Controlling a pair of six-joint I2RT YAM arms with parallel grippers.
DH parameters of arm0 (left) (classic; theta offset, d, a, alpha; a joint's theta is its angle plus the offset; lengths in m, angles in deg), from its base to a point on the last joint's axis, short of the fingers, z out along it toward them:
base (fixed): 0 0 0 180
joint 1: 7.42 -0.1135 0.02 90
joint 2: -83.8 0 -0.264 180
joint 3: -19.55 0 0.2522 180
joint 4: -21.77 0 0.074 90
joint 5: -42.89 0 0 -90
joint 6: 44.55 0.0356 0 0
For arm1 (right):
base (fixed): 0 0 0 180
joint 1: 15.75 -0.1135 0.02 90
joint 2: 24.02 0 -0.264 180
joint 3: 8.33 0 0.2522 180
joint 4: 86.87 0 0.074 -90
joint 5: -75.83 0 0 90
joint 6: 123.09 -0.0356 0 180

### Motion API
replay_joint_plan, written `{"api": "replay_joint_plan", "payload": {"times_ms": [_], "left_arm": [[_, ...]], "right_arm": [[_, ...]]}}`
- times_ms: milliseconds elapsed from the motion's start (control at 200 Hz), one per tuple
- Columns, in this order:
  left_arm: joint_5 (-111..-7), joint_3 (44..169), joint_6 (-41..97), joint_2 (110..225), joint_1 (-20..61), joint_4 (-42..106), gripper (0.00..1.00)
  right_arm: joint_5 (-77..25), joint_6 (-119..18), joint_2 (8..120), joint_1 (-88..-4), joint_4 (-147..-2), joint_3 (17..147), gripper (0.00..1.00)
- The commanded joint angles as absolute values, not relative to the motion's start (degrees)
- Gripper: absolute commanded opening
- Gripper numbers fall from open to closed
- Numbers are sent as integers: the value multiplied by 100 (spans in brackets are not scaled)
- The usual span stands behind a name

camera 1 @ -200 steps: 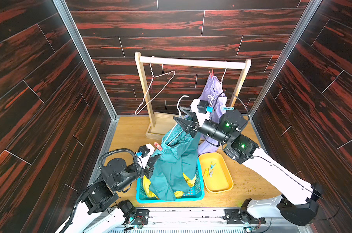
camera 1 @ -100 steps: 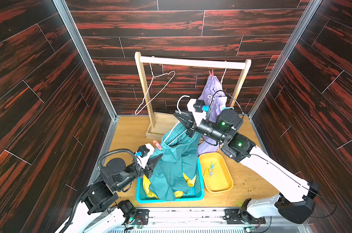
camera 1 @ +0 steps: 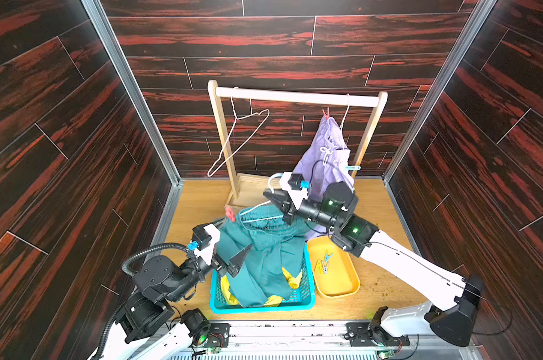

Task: Remove the clothespins securing shorts to the hanger
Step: Remove the clothespin from the hanger.

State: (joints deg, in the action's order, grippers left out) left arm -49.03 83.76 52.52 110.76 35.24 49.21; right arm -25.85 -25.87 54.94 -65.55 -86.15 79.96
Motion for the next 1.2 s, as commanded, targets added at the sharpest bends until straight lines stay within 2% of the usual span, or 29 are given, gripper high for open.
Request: {"api": "replay_joint_plan", "payload": {"times_ms": [0,235,391,486,641,817,992,1192], "left_arm": [[-4780,8503,5471,11196,3525,5038,100],[-4755,8700,5657,11341,3529,5209,100],[-4742,8807,5805,11372,3532,5435,100],[-4869,8884,5875,11427,3530,5552,100],[-5060,9070,6100,11641,3524,5752,100],[-5358,9314,6369,11961,3528,6003,99],[-6085,9621,6495,12385,3530,6475,94],[-6217,9616,6538,12546,3523,6421,89]], "right_arm": [[-3094,-2778,5039,-6353,-9590,7830,0],[-4357,-3022,4836,-5891,-10879,7017,0],[-6141,-3720,5011,-5189,-11490,6881,0],[-7216,-3741,5213,-4966,-11334,7086,0],[-8134,-3137,5312,-4880,-10799,7258,0],[-8183,-1640,5280,-4878,-8761,7770,0],[-7843,-1289,5196,-4877,-8411,7803,0],[-7702,-1200,5202,-4877,-8285,7856,0]]}}
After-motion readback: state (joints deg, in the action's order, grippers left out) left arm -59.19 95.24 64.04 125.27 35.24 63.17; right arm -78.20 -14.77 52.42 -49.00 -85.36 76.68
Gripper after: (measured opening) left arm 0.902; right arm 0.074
